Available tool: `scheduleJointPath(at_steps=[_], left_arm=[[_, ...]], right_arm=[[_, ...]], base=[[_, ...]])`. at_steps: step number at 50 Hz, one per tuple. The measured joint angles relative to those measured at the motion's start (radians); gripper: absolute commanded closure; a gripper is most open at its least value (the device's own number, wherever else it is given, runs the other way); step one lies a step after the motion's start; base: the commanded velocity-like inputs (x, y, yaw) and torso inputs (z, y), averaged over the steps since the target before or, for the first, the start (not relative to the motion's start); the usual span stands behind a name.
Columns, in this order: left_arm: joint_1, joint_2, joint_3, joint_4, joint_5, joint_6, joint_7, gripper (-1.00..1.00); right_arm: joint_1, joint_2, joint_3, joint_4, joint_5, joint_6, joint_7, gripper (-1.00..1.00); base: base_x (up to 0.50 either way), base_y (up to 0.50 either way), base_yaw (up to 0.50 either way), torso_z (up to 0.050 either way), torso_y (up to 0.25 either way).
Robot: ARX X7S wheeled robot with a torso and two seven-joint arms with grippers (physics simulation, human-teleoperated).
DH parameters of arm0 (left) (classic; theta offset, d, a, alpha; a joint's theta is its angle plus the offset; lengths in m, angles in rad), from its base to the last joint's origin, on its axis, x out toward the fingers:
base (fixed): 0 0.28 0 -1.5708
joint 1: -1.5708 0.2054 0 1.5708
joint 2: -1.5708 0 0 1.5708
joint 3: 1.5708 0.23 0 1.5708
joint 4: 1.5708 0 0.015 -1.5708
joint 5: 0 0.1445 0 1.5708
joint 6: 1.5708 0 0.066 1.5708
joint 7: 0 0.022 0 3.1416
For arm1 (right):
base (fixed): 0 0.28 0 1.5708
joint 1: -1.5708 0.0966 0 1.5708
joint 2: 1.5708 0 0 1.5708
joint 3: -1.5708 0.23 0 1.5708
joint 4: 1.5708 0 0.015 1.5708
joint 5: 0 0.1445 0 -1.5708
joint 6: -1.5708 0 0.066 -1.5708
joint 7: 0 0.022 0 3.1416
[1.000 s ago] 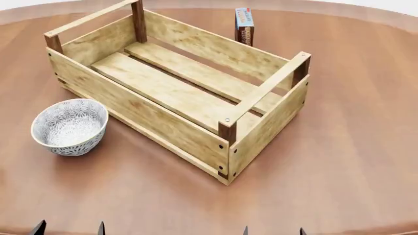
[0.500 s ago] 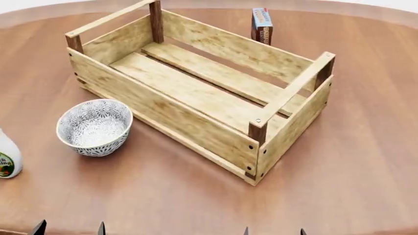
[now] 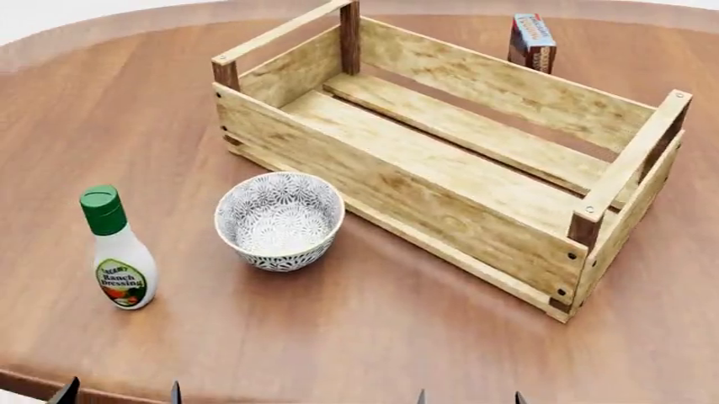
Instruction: Pick up the salad dressing and put it in the tray.
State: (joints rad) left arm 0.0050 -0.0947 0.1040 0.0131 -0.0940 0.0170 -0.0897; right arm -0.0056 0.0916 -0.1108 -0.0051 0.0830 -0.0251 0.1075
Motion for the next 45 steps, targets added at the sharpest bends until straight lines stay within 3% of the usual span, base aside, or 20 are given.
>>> scheduleJointPath(at_steps=[5, 16, 25, 45], left_arm=[[-0.002, -0.006, 0.007, -0.002, -0.004, 0.002, -0.006, -1.00], [-0.011, -0.018, 0.017, -0.006, -0.016, -0.009, -0.020, -1.00], [-0.026, -0.037, 0.026, 0.074, -0.024, -0.095, -0.036, -1.00], [-0.094, -0.096, -0.034, 0.453, -0.124, -0.401, -0.078, -1.00]], right_arm=[[0.003, 0.005, -0.007, 0.003, 0.007, 0.000, 0.005, -1.00], [0.010, 0.020, -0.037, 0.007, 0.012, 0.010, 0.000, -1.00], [0.015, 0.033, -0.030, -0.067, 0.000, 0.071, 0.042, -1.00], [0.072, 0.103, 0.081, -0.490, 0.129, 0.418, 0.109, -1.00]], base=[[0.00, 0.47, 0.00, 0.000, 0.000], [0.03, 0.00, 0.00, 0.000, 0.000], [0.50, 0.00, 0.00, 0.000, 0.000], [0.50, 0.00, 0.00, 0.000, 0.000]])
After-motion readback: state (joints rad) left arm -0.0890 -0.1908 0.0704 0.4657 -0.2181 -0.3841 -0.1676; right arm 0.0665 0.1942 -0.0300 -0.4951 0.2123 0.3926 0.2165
